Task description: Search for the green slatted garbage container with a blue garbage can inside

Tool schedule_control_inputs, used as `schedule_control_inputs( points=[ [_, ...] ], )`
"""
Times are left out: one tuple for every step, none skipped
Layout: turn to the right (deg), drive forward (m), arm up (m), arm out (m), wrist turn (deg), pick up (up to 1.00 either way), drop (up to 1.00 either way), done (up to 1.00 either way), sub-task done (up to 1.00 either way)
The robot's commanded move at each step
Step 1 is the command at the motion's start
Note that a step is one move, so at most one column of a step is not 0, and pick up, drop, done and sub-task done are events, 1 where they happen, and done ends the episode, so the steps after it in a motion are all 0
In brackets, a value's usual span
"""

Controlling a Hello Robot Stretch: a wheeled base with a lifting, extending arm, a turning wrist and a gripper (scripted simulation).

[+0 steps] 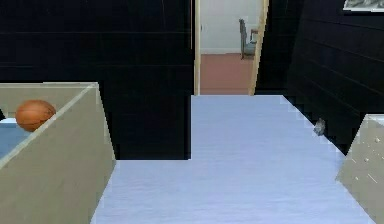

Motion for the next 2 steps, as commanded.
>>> schedule_control_inputs(
  points=[
    [9.0, 0.0, 0.0, 0.0, 0.0, 0.0, 0.0, 0.0, 0.0],
    [3.0, 0.0, 0.0, 0.0, 0.0, 0.0, 0.0, 0.0, 0.0]
  ],
)
